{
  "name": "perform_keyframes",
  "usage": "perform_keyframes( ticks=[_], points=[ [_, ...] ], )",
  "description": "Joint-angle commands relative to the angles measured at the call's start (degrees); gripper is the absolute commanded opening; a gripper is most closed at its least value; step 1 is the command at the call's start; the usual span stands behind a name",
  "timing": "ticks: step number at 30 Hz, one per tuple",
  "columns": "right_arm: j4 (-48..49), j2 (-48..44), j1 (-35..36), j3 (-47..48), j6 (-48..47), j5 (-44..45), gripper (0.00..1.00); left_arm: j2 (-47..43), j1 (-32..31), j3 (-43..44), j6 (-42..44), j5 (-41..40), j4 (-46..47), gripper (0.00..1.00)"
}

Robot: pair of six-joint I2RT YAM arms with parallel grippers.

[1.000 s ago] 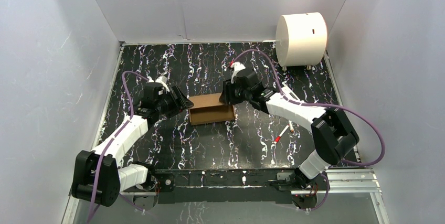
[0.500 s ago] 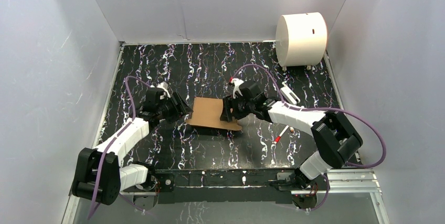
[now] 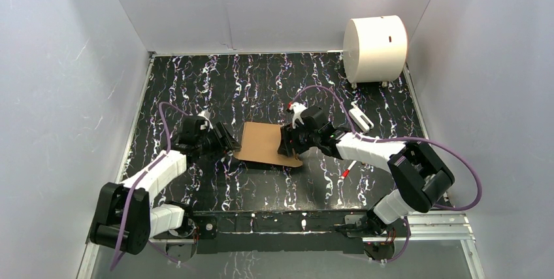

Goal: Fold the paper box

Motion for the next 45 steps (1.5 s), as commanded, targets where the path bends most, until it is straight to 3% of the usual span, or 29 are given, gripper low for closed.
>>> perform_keyframes(
  ticks=[1, 5, 12, 22, 45],
  points=[
    [-2.04, -1.64, 0.81, 2.34, -2.36, 0.73, 0.66, -4.36, 0.14, 5.10, 2.86, -0.74, -3.60, 0.66],
    [-3.91, -4.65, 1.14, 4.09, -1.71, 2.59, 0.66, -2.14, 0.14, 7.18, 4.00, 1.43, -4.50, 0.66],
    [-6.37, -9.84, 1.09, 1.07, 2.11, 13.92, 0.69, 2.96, 0.10, 8.99, 4.67, 3.52, -3.53, 0.67],
    [-1.08, -6.24, 1.16, -2.81, 6.78, 13.33, 0.72, 8.97, -1.95, 10.93, 4.79, 5.06, -2.27, 0.68],
    [2.98, -0.44, 1.18, -9.43, 3.71, 12.98, 0.47, 7.96, -5.88, -3.58, 0.24, -5.10, 5.37, 0.43]
  ],
)
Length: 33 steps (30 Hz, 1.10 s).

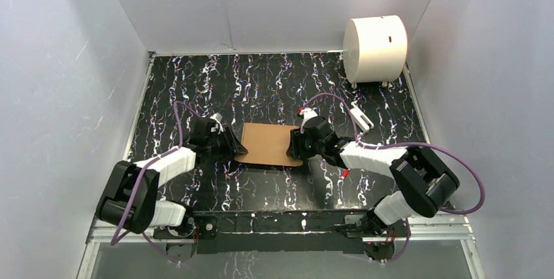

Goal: Fold the paper box

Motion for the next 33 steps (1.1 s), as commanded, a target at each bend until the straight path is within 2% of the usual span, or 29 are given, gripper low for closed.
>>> perform_keyframes(
  ticks=[1, 5, 12, 18, 23, 33],
  points=[
    [-1.39, 2.04, 0.13, -1.88, -2.82, 1.61, 0.47, -1.25, -0.68, -3.83, -0.15, -5.91, -1.55, 0.42],
    [-1.84, -0.62, 0.15, -1.29, -3.54, 0.94, 0.47, -4.07, -0.73, -4.87, -0.39, -7.67, -1.78, 0.42],
    [-6.78, -5.05, 0.33, 3.10, -8.23, 1.35, 0.57, -10.71, -0.76, -2.91, -0.29, -9.32, -5.77, 0.56],
    [-8.69, -6.64, 2.92, 7.31, -14.50, 1.02, 0.66, -14.07, -0.79, 0.84, 2.37, -9.73, -10.02, 0.62],
    [-12.07, -3.36, 6.57, 13.28, -23.00, 1.31, 0.73, -10.89, -0.73, 6.05, 4.66, -6.89, -11.74, 0.64],
    [-11.59, 7.25, 11.80, 21.11, -37.95, 0.56, 0.79, -1.41, -0.73, 12.30, 5.78, -4.74, -11.14, 0.62]
  ],
)
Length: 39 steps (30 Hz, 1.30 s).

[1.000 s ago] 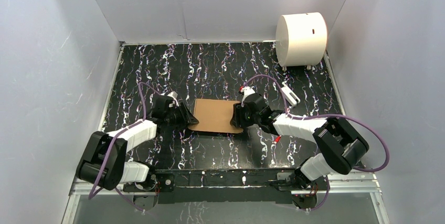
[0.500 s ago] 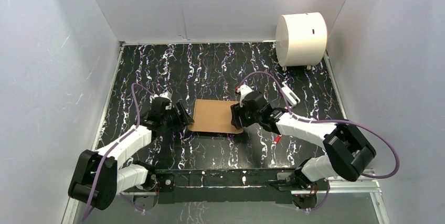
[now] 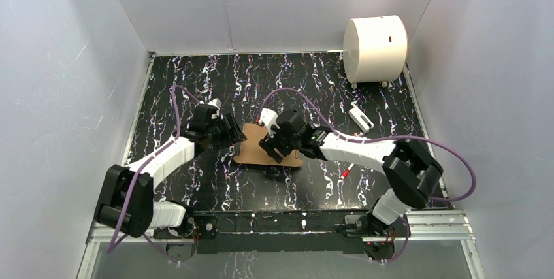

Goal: Fold the paper box

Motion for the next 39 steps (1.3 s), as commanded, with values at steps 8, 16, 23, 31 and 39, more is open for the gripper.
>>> perform_keyframes(
  ticks=[8, 16, 23, 31, 39],
  points=[
    [0.74, 7.49, 5.36, 3.59, -12.49, 2.80, 0.83, 6.26, -0.14, 2.60, 1.05, 2.81, -0.42, 0.58],
    [2.59, 9.77, 7.48, 0.79, -13.99, 9.54, 0.76, 8.20, -0.51, 1.10, 0.58, 3.68, 0.72, 0.52],
    [6.53, 12.50, 9.92, -0.52, -16.56, 17.58, 0.60, 10.14, -1.45, 0.25, 0.50, 4.79, 1.13, 0.47],
    [9.60, 16.23, 14.23, -0.56, -20.35, 26.11, 0.51, 10.09, -2.45, -1.89, 0.05, 5.23, 1.89, 0.45],
    [6.97, 12.94, 16.52, 2.18, -21.64, 27.01, 0.48, 5.48, -2.44, -0.67, 0.85, 3.99, -0.71, 0.48]
  ],
)
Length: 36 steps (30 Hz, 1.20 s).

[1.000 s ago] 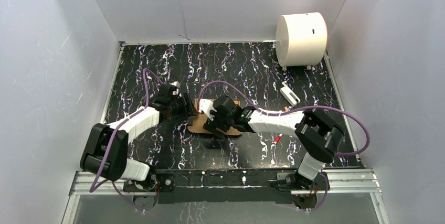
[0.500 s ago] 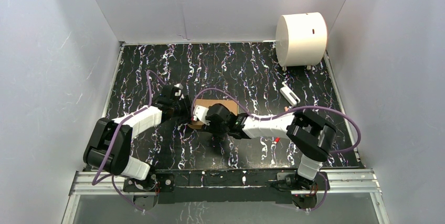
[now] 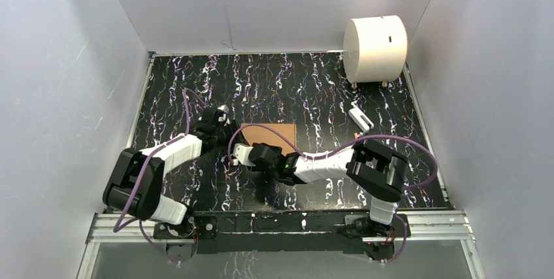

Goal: Fold the paper box

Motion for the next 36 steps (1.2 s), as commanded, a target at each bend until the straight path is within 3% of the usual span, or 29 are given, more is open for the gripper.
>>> perform_keyframes(
  ticks=[1, 6, 12, 21, 28, 36],
  points=[
    [-3.01, -1.93, 0.50, 2.09, -0.06, -1.37, 0.49, -4.91, -0.80, 0.20, 1.38, -0.84, -5.75, 0.50],
    [-6.63, -6.93, 0.51, 3.62, 0.17, -3.33, 0.55, -10.02, -0.34, 4.33, 3.69, -5.51, -10.89, 0.57],
    [-9.11, -10.93, 0.51, 2.57, 0.71, -4.07, 0.71, -12.33, 3.22, 8.03, 7.15, -5.20, -15.07, 0.64],
    [-7.78, -8.66, 0.51, 0.42, -3.48, -4.02, 0.95, -9.38, 5.44, 14.46, 15.51, -5.43, -19.98, 0.69],
    [-1.63, -5.26, 0.77, -1.36, -6.29, -3.16, 0.97, -6.72, 6.25, 13.06, 16.07, -2.89, -19.33, 0.69],
    [6.34, 0.15, 2.11, -3.97, -10.90, 4.17, 0.89, -6.63, 7.21, 12.67, 18.06, -2.85, -20.15, 0.69]
  ],
)
